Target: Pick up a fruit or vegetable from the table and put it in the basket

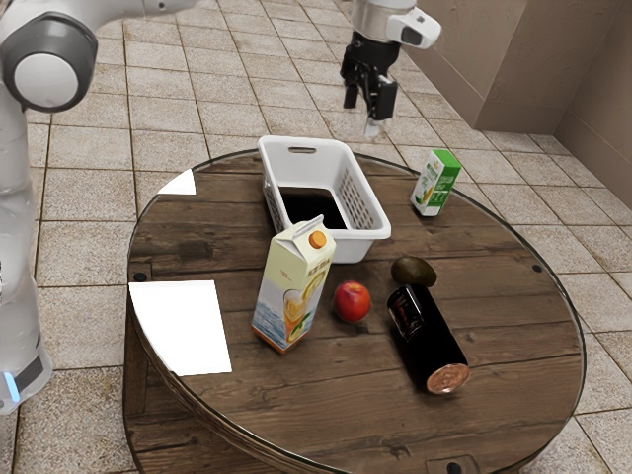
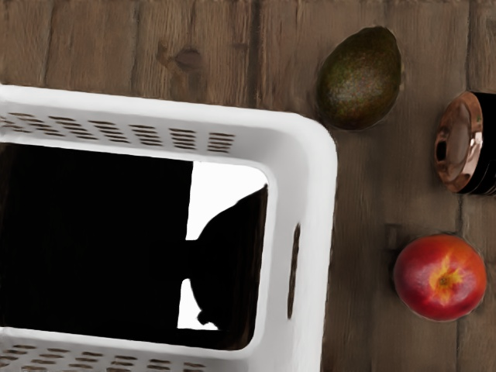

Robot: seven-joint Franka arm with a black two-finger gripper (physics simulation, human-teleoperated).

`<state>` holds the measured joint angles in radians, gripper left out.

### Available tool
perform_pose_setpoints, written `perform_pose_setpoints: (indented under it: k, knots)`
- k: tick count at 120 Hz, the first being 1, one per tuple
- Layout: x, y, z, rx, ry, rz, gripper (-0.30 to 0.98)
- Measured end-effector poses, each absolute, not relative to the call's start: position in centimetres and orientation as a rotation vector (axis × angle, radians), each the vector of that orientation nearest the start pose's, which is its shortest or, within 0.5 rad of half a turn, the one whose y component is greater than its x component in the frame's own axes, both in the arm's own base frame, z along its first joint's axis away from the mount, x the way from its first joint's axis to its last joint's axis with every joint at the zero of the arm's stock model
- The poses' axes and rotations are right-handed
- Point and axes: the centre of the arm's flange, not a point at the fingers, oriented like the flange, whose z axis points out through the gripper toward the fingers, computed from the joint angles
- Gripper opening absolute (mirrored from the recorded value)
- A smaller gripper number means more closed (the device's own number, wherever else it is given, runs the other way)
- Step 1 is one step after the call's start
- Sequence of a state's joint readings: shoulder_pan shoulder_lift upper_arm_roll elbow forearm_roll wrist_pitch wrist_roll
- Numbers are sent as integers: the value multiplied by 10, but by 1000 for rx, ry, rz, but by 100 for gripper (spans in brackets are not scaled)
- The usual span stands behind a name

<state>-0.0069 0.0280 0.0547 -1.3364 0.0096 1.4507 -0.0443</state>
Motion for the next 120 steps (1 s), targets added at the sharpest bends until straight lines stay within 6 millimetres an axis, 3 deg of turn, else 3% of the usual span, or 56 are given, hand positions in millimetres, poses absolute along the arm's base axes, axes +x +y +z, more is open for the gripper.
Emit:
perform_pose_setpoints:
  k: [15, 17, 22, 29, 33, 39, 45, 49, 52, 60, 65, 79, 89, 110, 120]
  knots:
    - [545, 54, 708, -3115, -246, -142, 69]
    - [541, 57, 718, -3111, -258, -171, 69]
    - [524, 64, 770, -3092, -287, -330, 69]
    - [504, 73, 813, -3065, -328, -462, 69]
    - [498, 80, 823, -3052, -353, -490, 69]
    - [502, 91, 819, -3049, -386, -469, 69]
    - [515, 94, 803, -3060, -391, -416, 69]
    - [529, 81, 789, -3079, -347, -371, 69]
    - [542, 57, 777, -3099, -274, -336, 69]
    - [565, -34, 749, -3138, -18, -252, 68]
    - [571, -63, 736, -3136, 59, -216, 68]
    - [585, -63, 717, -3111, 49, -172, 68]
    - [592, -77, 671, -3105, 81, -48, 69]
    - [558, -96, 559, -3101, 129, 158, 69]
    - [554, -107, 538, -3117, 153, 119, 69]
